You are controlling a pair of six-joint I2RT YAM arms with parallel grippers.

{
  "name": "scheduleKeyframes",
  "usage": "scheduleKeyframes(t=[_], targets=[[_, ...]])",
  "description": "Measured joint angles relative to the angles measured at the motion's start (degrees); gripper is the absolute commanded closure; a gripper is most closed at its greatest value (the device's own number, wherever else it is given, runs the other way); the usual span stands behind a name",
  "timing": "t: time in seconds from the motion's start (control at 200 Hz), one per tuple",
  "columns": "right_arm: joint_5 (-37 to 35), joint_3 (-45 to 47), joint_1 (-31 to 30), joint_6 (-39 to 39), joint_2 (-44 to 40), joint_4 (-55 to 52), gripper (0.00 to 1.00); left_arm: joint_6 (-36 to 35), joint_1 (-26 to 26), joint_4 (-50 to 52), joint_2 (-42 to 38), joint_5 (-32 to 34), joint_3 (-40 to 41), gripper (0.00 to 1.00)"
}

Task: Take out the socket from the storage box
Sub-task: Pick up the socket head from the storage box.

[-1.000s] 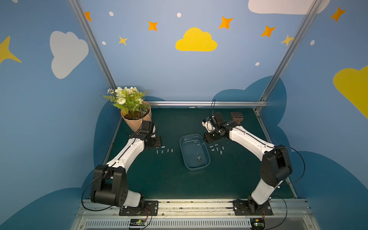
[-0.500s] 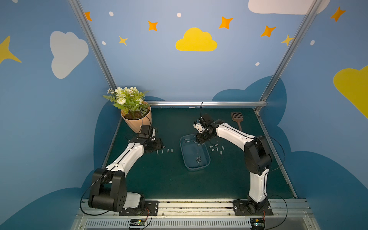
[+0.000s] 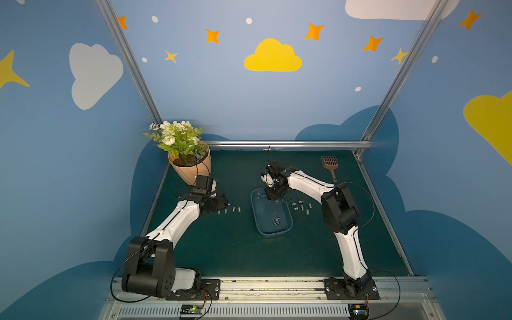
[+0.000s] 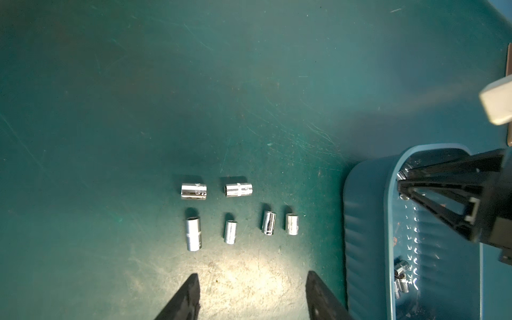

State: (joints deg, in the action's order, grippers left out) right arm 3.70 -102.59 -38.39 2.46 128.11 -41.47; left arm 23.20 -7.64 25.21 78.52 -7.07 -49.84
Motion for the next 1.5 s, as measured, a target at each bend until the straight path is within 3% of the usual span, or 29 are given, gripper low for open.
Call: scheduleKeyframes(t=[0.801, 1.497], targets=[[-1.29, -0.85, -0.72, -0.39, 1.75, -1.16, 0.66, 0.07, 0.0, -0.09, 0.0, -0.72, 0.0, 0.38], [-1.05, 3.82, -1.05, -1.64, -1.22, -0.52, 0.61, 0.22, -0.02, -0.28, 0.0, -0.87, 0.04, 0.37]])
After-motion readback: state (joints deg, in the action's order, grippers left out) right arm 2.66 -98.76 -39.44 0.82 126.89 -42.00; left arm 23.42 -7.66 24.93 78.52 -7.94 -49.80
